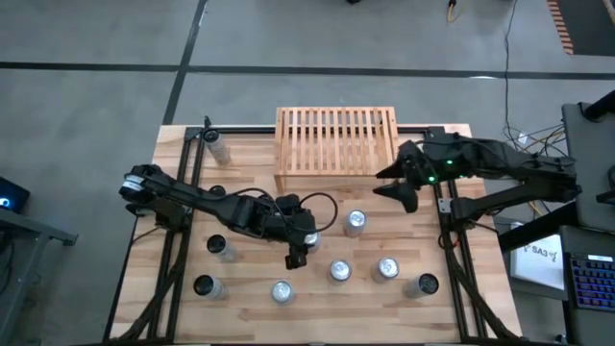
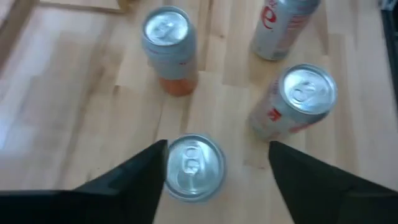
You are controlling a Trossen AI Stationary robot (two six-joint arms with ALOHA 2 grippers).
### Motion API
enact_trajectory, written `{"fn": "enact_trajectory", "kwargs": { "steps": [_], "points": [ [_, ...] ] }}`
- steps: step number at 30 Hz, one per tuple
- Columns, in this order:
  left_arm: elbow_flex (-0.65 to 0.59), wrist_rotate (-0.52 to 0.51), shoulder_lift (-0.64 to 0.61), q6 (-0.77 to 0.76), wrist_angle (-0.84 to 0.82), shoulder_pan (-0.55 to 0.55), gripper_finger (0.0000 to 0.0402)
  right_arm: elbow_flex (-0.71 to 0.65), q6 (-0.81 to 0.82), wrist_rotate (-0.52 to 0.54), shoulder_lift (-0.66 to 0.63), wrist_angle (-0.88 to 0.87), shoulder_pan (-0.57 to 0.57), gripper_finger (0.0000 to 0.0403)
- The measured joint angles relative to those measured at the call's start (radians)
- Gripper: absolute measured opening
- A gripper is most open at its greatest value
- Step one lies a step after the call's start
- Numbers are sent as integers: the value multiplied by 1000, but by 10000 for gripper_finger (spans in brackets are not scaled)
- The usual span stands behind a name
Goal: Place canned beverage on shelf
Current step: Put the top pink and white soda can on the shelf
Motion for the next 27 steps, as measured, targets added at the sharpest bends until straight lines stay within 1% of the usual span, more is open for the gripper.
{"fn": "enact_trajectory", "kwargs": {
  "steps": [4, 7, 11, 17, 24, 27],
  "points": [
    [0, 1, 0, 20, 3, 3, 323, 0, 6, 6, -35, 0, 4, 260],
    [0, 2, 0, 19, 46, 3, 339, 0, 5, 9, -43, -7, 4, 260],
    [-2, 2, 0, 21, 59, 3, 343, 0, 3, 21, -40, -53, 4, 260],
    [-58, 2, 0, -15, 98, 4, 343, -5, 2, 33, -32, -120, 4, 260],
    [-122, -44, 1, -27, 114, 21, 343, -5, -7, 34, -27, -121, 4, 260],
    [-139, -44, 0, -20, 126, 26, 343, -5, -18, 34, -27, -121, 4, 260]
  ]
}}
